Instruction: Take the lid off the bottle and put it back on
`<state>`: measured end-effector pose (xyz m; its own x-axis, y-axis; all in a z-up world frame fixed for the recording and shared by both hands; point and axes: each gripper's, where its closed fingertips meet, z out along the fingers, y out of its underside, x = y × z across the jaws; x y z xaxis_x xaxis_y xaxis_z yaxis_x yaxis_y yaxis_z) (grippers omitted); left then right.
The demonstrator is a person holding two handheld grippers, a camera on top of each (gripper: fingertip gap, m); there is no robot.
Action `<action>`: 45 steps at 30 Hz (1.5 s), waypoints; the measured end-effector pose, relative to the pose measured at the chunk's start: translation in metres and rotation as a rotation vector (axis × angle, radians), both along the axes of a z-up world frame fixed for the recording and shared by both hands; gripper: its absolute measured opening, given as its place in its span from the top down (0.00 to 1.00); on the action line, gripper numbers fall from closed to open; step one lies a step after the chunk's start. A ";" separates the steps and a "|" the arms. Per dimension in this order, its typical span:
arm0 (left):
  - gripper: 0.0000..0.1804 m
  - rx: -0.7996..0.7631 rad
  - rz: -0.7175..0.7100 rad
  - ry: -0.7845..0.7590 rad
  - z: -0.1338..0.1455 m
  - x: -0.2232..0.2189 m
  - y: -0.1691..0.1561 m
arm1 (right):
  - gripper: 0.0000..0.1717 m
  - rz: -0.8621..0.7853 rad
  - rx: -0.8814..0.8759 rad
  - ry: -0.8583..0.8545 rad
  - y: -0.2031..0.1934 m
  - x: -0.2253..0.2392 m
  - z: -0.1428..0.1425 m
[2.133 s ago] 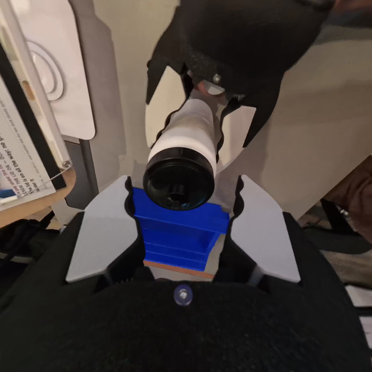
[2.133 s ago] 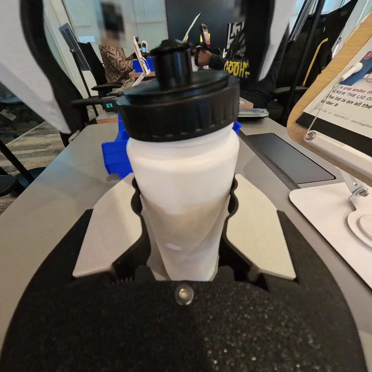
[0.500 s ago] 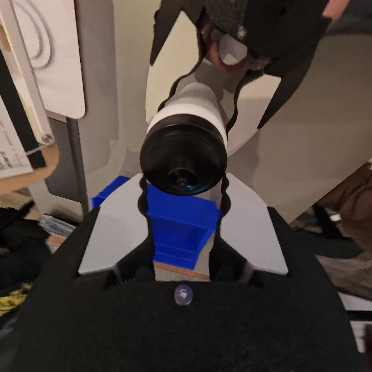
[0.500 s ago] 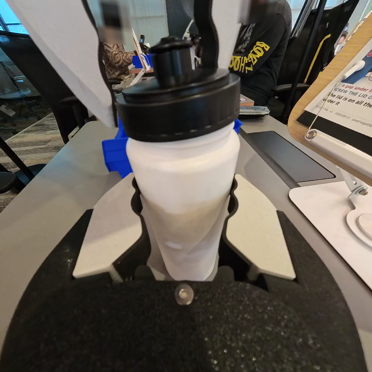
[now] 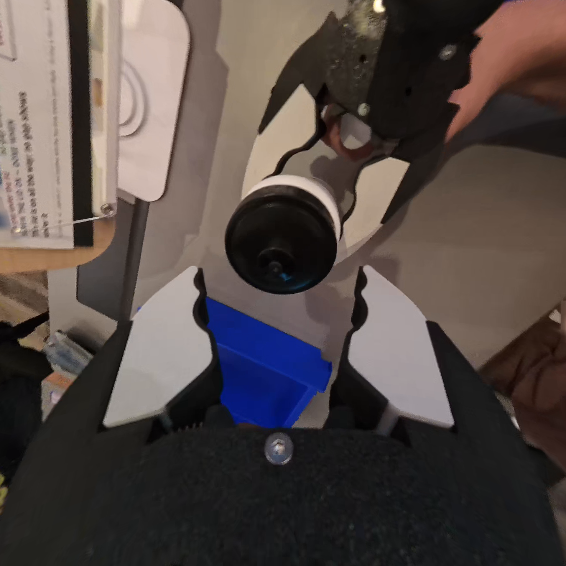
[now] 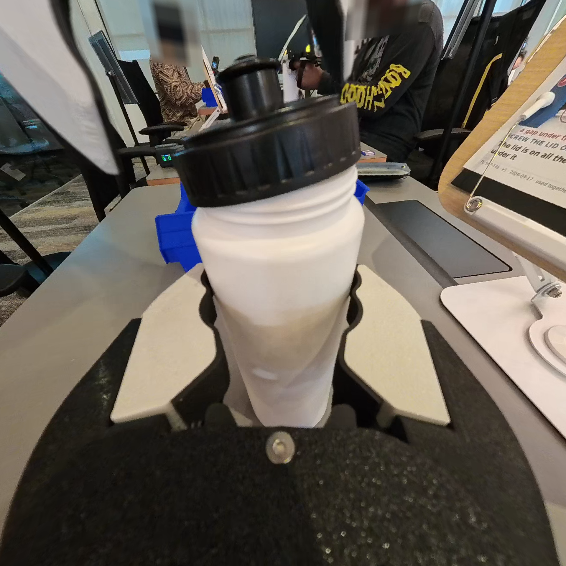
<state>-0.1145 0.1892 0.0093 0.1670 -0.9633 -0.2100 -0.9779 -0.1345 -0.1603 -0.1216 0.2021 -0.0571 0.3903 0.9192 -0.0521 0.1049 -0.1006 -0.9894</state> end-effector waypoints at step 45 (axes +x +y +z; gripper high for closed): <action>0.63 -0.038 0.238 -0.093 -0.012 0.006 0.000 | 0.50 -0.001 -0.007 0.002 0.000 -0.001 0.000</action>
<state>-0.1088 0.1896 -0.0024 0.4071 -0.9013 -0.1480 -0.8991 -0.3669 -0.2386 -0.1221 0.2020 -0.0574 0.3908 0.9186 -0.0591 0.1028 -0.1074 -0.9889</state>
